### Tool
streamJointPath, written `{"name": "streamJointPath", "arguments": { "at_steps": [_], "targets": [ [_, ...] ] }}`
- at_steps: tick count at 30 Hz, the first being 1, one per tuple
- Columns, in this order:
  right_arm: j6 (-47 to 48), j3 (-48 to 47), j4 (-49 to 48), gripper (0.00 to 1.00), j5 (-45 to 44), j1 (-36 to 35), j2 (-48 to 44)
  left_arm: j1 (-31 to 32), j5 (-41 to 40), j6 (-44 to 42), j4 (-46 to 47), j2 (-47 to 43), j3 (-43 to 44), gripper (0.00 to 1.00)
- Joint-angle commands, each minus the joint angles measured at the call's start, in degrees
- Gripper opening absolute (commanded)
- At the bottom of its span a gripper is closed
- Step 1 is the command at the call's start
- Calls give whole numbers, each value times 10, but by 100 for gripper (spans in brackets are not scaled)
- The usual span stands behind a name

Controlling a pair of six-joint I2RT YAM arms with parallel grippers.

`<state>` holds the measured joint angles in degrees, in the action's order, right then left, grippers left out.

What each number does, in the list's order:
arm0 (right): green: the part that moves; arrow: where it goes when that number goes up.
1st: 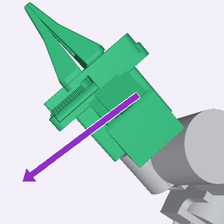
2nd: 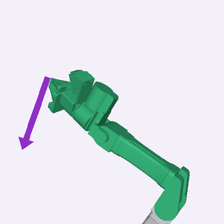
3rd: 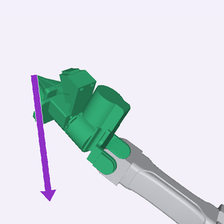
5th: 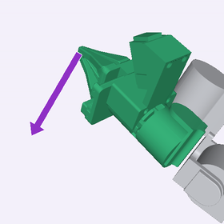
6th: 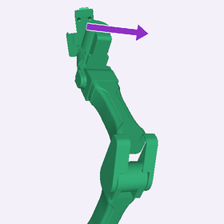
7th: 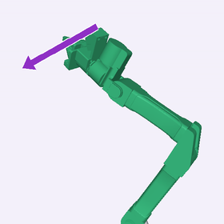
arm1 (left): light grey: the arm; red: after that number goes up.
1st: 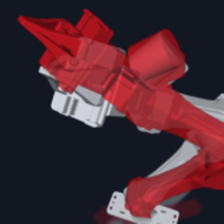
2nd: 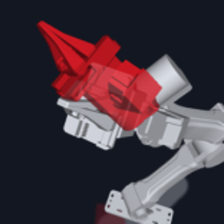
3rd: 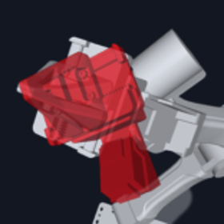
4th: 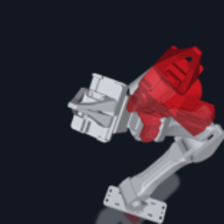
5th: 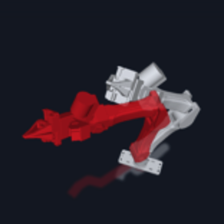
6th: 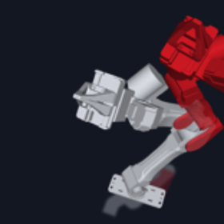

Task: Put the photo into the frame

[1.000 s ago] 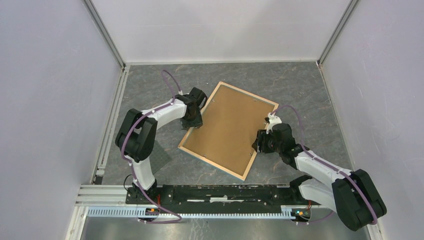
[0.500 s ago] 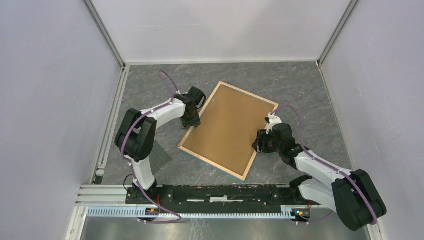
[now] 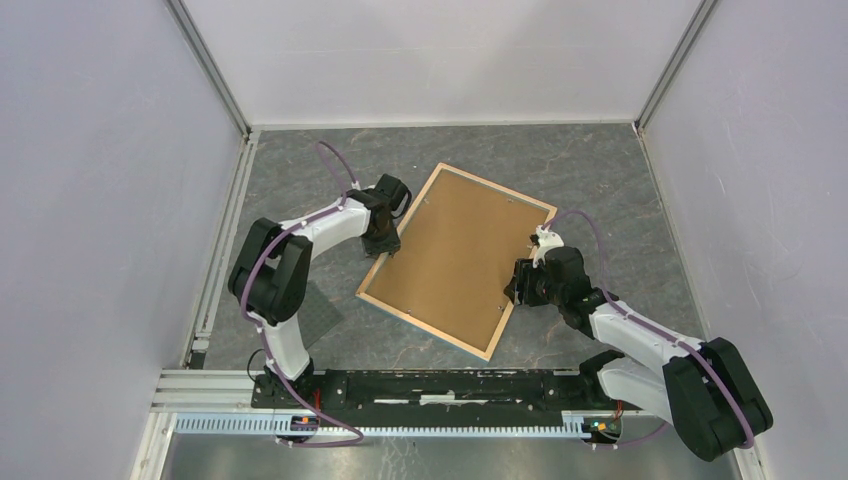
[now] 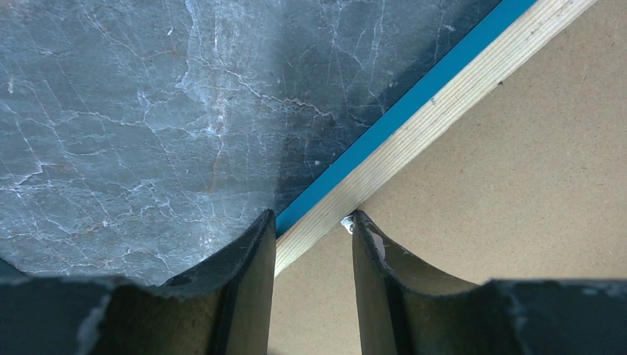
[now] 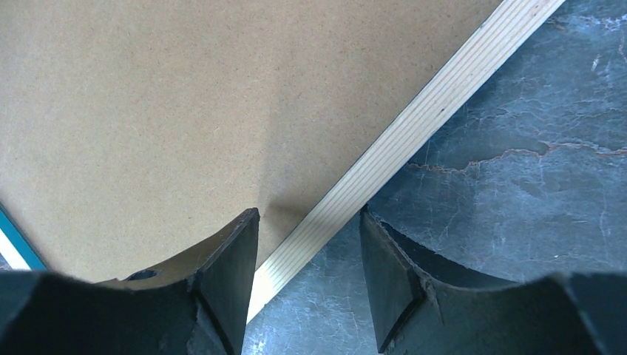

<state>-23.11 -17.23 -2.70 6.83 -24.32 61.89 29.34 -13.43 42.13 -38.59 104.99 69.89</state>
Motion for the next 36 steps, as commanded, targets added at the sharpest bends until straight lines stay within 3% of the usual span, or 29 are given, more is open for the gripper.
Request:
{"name": "streamJointPath", "arguments": {
  "at_steps": [1, 4, 5, 8, 12, 13, 14, 19, 24, 27, 30, 36],
  "targets": [
    [-6, 9, 6, 58, 6, -2, 3, 0, 1, 36, 9, -15, -24, 2],
    [-5, 7, 8, 58, 5, -1, 6, 0, 2, 35, 12, -29, -25, 3],
    [-5, 6, 8, 58, 5, -1, 6, 1, 5, 27, 12, -33, -21, 9],
    [-3, 0, 10, 58, -1, -2, 6, 1, 0, 4, 4, -59, -5, 56],
    [2, -12, 17, 59, -6, -1, 10, 1, -19, -17, -26, -114, 11, 81],
    [3, -15, 17, 58, -7, -1, 11, 1, -22, -17, -34, -133, 8, 95],
    [5, -17, 18, 59, -9, -1, 10, 2, -21, -14, -41, -156, -2, 100],
    [10, -24, 23, 59, -17, -1, 10, 10, 47, 84, -54, -282, -119, 99],
    [12, -30, 20, 59, -16, -1, 15, 66, 106, 289, -24, -416, -252, 94],
    [12, -33, 18, 59, -13, 0, 18, 130, 102, 430, 12, -462, -314, 84],
    [12, -32, 19, 59, -10, 0, 17, 207, 76, 533, 73, -464, -358, 82],
    [3, -13, 21, 59, -11, 0, -10, 239, 132, 613, 203, -359, -400, 77]
  ]
}}
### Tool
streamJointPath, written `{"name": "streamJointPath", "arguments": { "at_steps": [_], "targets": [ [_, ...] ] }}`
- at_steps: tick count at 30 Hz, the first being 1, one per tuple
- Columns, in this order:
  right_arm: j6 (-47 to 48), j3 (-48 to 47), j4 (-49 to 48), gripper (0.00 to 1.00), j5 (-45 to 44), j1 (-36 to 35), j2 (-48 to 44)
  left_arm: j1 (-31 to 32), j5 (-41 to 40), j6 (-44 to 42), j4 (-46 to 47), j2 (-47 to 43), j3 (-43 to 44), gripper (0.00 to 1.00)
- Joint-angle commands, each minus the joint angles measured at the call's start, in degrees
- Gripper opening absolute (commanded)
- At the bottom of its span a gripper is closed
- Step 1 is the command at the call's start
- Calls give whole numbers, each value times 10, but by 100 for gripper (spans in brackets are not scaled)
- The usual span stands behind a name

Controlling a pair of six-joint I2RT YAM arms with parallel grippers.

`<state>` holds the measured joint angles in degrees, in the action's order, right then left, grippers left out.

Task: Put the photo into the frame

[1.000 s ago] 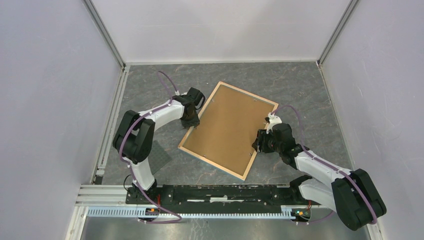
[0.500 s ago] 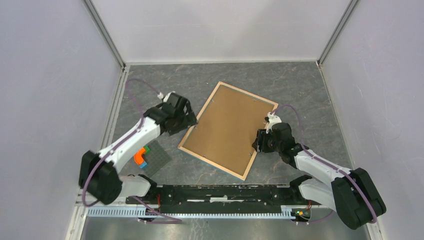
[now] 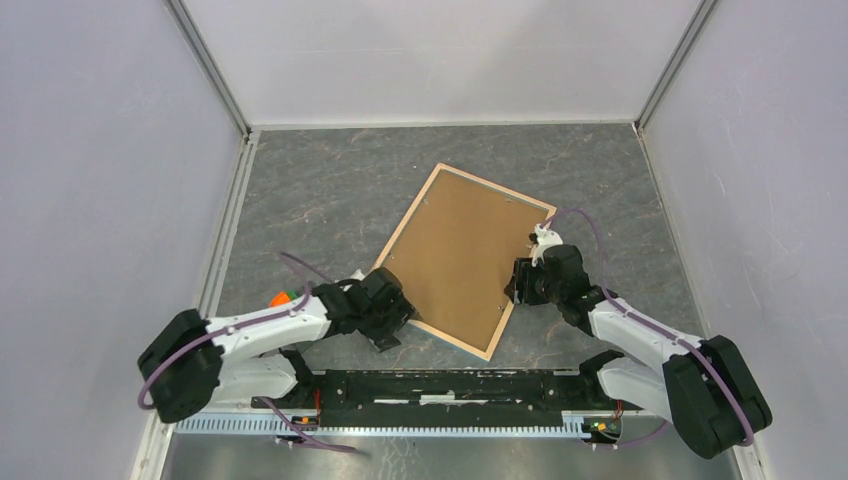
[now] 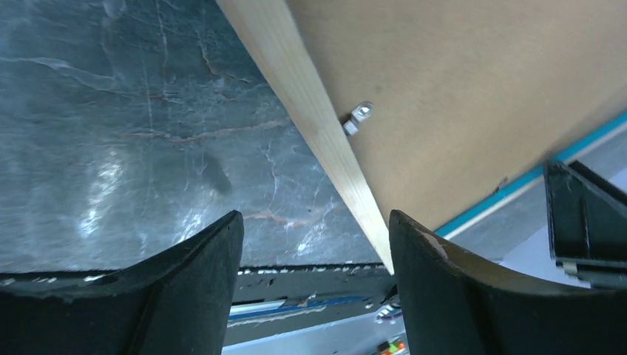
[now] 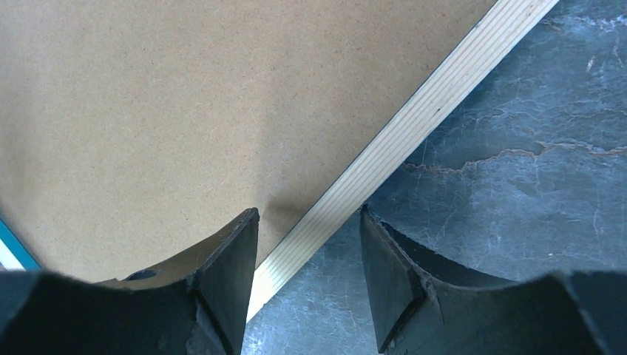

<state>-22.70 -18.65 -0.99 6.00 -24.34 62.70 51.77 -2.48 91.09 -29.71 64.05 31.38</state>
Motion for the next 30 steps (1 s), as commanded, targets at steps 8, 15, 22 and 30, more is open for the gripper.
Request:
{"name": "streamJointPath", "arguments": {
  "at_steps": [8, 15, 22, 30],
  "targets": [
    [4, 8, 24, 59, -12, 0, -32, 19, 14, 129, 160, 121, -10, 58],
    [39, -67, 86, 63, -102, 20, -58, 11, -81, -41, -18, 131, 49, 24],
    [91, -163, 129, 67, -178, 43, -37, -37, -114, -385, -51, 153, 115, 4],
    [115, -210, 124, 67, -190, 76, 78, -108, -134, -576, -68, 205, 151, 2]
  ]
}}
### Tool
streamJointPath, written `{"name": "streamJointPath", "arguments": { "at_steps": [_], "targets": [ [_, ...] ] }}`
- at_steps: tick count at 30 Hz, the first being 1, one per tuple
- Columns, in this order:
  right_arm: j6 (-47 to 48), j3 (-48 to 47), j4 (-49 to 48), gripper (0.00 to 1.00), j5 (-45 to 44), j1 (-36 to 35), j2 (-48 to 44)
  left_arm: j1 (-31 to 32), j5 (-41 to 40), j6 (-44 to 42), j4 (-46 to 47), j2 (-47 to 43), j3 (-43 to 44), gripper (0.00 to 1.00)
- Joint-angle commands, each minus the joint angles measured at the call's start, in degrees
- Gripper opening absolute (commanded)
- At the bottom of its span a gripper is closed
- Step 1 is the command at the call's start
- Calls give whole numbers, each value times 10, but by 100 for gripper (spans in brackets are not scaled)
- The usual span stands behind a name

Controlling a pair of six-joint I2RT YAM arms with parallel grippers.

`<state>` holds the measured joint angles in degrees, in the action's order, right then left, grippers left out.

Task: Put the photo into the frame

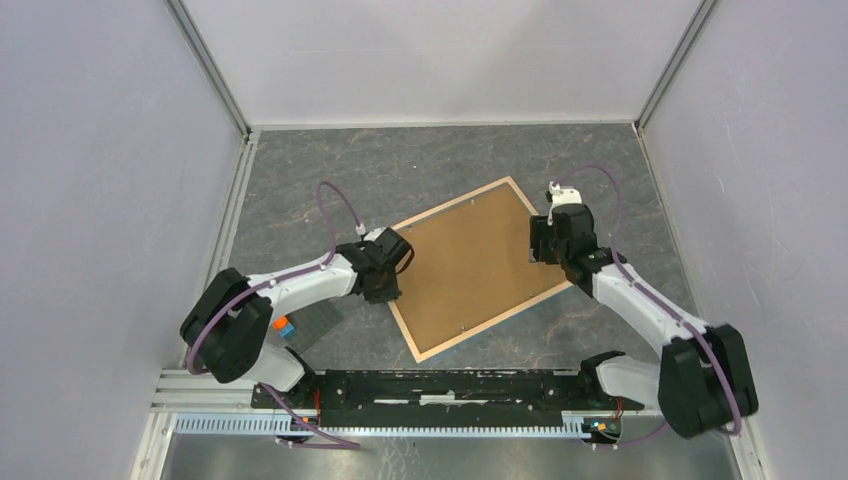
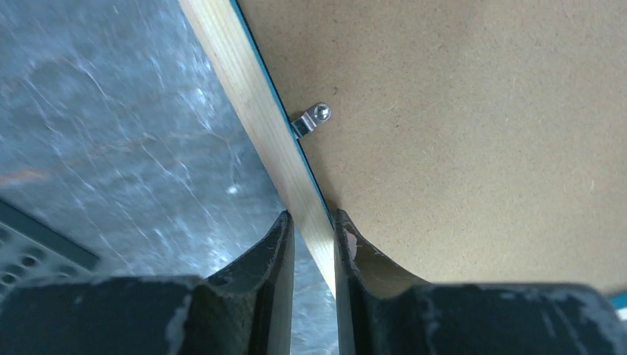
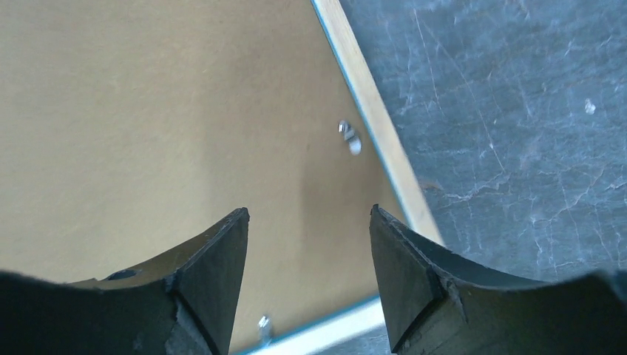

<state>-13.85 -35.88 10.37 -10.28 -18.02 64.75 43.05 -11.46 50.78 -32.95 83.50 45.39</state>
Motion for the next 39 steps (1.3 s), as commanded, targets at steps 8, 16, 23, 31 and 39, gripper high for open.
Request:
{"name": "streamJointPath", "arguments": {
  "at_steps": [8, 16, 23, 31, 39],
  "targets": [
    [42, -42, 40, 61, -97, 25, 104, -92, -39, -187, 6, 21, 6, 2],
    [50, -31, 6, 53, -50, 27, 126, -96, -29, -191, 25, 40, -2, 2],
    [47, -25, -9, 50, -34, 26, 145, -96, -31, -189, 28, 42, -2, 2],
    [44, -21, -11, 48, -26, 27, 153, -95, -30, -189, 30, 42, -2, 2],
    [43, -24, -6, 47, -30, 27, 164, -95, -29, -190, 30, 42, -3, 2]
  ]
}}
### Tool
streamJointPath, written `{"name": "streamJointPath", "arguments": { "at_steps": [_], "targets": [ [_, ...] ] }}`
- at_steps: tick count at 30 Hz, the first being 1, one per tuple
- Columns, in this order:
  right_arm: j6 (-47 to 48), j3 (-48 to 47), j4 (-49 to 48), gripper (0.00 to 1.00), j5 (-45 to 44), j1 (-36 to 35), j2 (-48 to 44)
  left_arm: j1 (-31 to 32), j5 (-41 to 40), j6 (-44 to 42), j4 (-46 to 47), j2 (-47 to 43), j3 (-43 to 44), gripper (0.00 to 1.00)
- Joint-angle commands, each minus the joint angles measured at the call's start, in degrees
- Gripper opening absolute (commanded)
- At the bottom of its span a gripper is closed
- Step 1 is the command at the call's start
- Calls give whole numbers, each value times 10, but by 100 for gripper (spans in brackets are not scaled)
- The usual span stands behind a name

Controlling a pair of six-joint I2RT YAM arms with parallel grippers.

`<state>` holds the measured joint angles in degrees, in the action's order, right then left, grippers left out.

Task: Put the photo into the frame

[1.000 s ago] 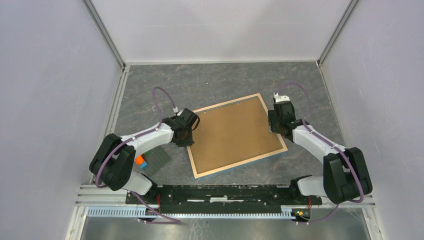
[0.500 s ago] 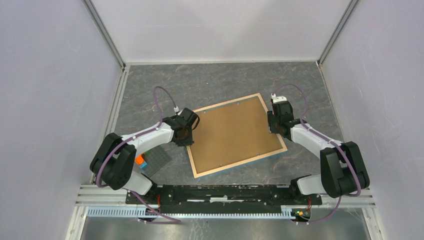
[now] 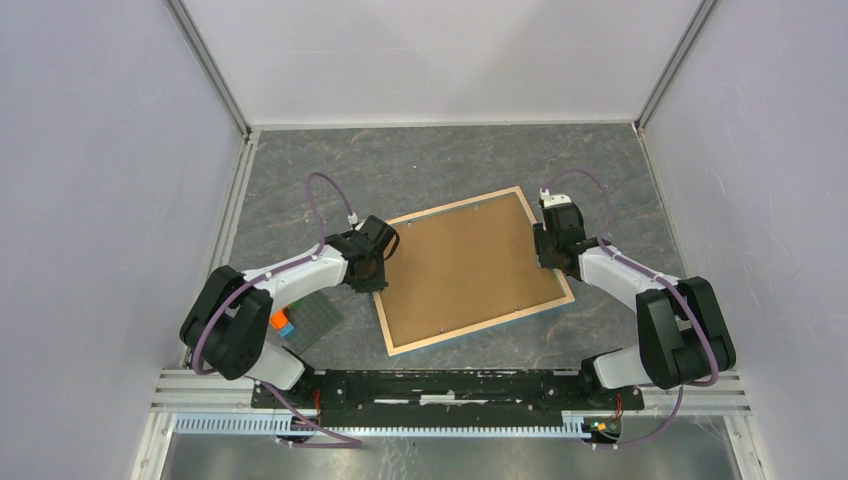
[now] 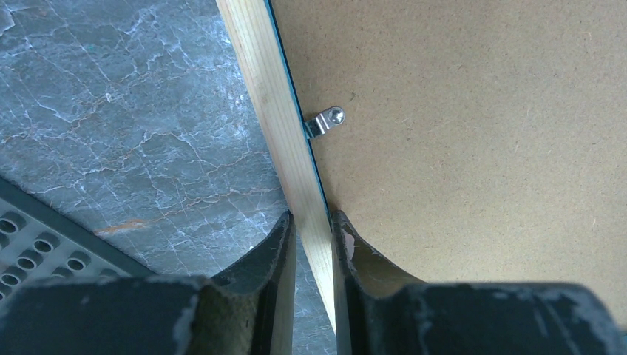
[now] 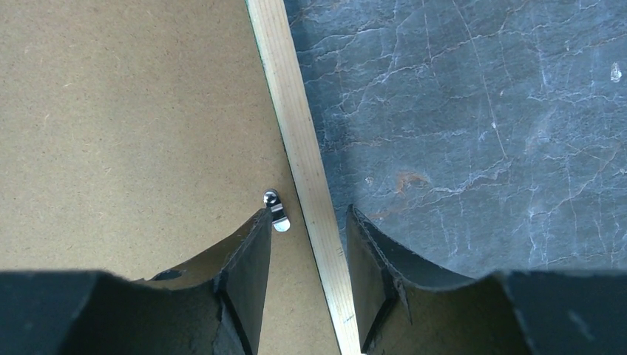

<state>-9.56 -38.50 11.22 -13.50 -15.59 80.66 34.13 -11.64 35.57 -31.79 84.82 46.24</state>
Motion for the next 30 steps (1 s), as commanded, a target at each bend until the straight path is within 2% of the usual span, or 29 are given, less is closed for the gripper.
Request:
{"name": "streamJointPath", "arguments": {
  "at_steps": [1, 14, 23, 30],
  "targets": [
    [0, 2, -13, 47, 2, 2, 5, -6, -27, -38, 19, 29, -11, 2],
    [2, 5, -10, 43, -13, 3, 27, -8, -25, -40, 20, 29, -11, 2],
    [12, 18, 3, 36, -32, 3, 21, -11, -22, -39, 21, 29, -11, 2],
    [14, 25, -39, 33, -37, 3, 46, -11, -22, -40, 21, 28, -13, 2]
  ]
}}
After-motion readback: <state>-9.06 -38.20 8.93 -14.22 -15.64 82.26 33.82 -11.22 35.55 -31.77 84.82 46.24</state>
